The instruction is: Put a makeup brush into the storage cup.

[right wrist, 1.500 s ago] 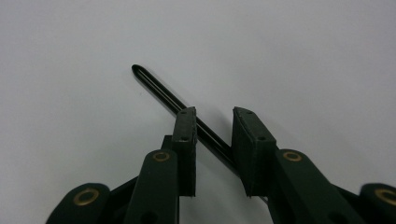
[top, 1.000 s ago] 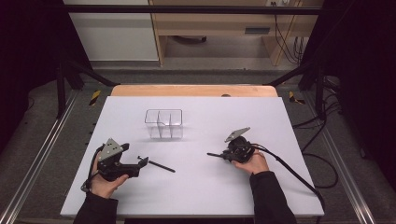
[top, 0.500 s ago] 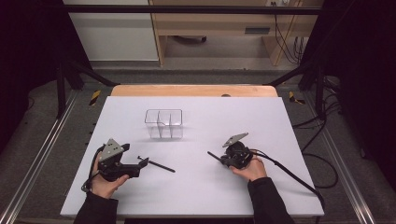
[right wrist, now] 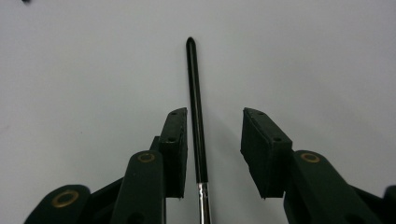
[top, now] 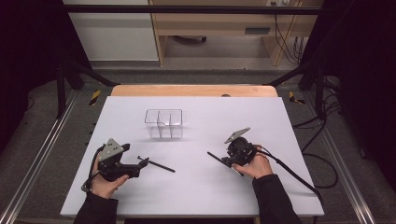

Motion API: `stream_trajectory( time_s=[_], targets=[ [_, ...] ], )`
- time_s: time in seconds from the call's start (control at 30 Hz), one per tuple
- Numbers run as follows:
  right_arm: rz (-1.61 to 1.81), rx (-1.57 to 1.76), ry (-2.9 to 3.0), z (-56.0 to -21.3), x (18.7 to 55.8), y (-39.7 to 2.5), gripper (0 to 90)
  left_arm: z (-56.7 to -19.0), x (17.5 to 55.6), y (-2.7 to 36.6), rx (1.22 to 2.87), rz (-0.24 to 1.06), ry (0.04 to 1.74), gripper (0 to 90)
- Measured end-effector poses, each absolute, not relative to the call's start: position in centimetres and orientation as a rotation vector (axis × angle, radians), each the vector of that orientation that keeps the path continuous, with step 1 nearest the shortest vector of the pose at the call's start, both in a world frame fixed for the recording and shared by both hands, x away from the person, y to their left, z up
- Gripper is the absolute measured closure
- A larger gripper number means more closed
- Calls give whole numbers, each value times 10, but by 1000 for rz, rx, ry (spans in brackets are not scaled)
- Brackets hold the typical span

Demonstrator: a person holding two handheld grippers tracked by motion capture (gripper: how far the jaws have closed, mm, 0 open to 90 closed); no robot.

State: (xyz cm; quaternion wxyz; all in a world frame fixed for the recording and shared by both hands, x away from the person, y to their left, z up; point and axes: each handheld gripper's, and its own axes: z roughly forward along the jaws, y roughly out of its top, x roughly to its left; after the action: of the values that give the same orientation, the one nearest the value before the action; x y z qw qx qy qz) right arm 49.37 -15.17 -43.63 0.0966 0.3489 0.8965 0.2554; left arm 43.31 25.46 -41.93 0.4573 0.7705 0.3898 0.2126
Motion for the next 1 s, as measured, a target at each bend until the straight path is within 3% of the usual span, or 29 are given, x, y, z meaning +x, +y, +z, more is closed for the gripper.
stream_trajectory(
  time_s=[0.17,0.47,0.67,1.0],
  targets=[
    [626,1048,2737,-440,495,-147,623,-419,433,255,1898,523,957,77],
    [497,1038,2818,-450,498,-142,716,-419,433,255,1900,519,958,77],
    [465,1017,2829,-450,496,-141,835,-419,433,254,1900,517,958,78],
    [480,987,2844,-448,497,-143,843,-419,435,252,1923,517,942,78]
  ],
)
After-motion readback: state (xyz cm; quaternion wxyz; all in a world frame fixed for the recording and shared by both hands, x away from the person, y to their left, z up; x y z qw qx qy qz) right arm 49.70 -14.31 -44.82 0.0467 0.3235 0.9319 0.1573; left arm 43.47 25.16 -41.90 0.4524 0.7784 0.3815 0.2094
